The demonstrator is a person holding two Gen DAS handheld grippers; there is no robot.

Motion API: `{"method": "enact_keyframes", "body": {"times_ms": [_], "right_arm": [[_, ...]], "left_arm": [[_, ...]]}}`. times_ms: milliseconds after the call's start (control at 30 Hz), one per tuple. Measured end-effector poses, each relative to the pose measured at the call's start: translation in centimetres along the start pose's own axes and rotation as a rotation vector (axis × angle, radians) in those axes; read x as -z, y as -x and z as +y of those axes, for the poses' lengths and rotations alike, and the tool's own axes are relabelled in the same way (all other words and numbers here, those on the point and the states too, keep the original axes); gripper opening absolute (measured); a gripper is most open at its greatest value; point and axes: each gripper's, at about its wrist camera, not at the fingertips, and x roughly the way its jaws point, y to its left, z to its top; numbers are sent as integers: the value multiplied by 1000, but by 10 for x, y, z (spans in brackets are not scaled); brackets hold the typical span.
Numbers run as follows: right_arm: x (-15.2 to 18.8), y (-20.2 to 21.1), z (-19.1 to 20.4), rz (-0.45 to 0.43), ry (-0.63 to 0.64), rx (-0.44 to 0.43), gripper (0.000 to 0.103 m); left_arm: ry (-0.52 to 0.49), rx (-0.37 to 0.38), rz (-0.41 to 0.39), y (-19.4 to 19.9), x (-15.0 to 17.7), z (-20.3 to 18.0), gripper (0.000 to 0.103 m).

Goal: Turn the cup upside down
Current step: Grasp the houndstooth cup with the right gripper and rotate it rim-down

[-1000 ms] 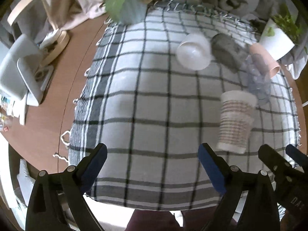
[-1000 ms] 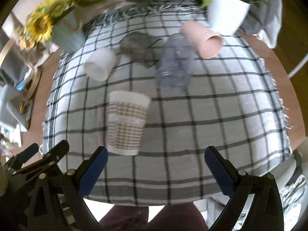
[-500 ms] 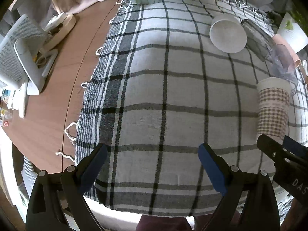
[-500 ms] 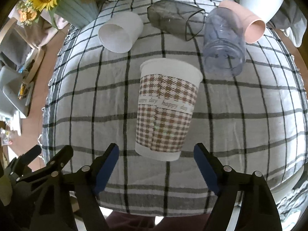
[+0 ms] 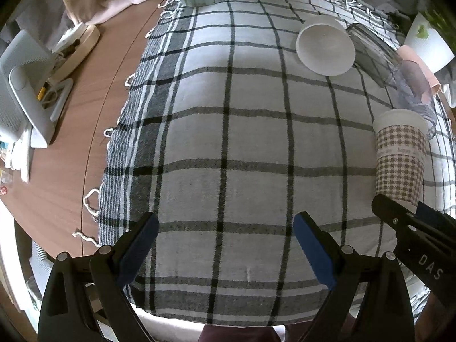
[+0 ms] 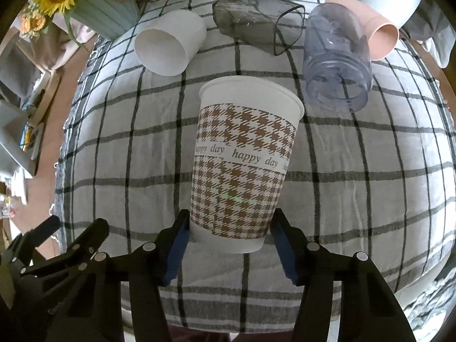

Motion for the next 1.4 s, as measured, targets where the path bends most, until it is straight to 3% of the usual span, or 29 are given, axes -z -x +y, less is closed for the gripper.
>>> {"method": "enact_keyframes", "body": {"times_ms": [300, 667, 1033, 1300, 1400], "right_arm": [[9, 42, -16, -50, 14, -12, 56], [-9, 70, -18, -114, 18, -23, 55], [-23, 78, -16, -24, 6, -46, 55], [-28, 60, -17, 96, -11, -64, 55], [-33, 58, -15, 85, -4, -56, 55]], "left_arm": [[-6, 20, -40, 15, -1, -11, 97], [27, 36, -74, 27, -10, -2, 97], [52, 38, -84, 29, -13, 5, 97], [67, 46, -93, 30, -20, 8, 97], [76, 40, -96, 29, -22, 10, 97]]}}
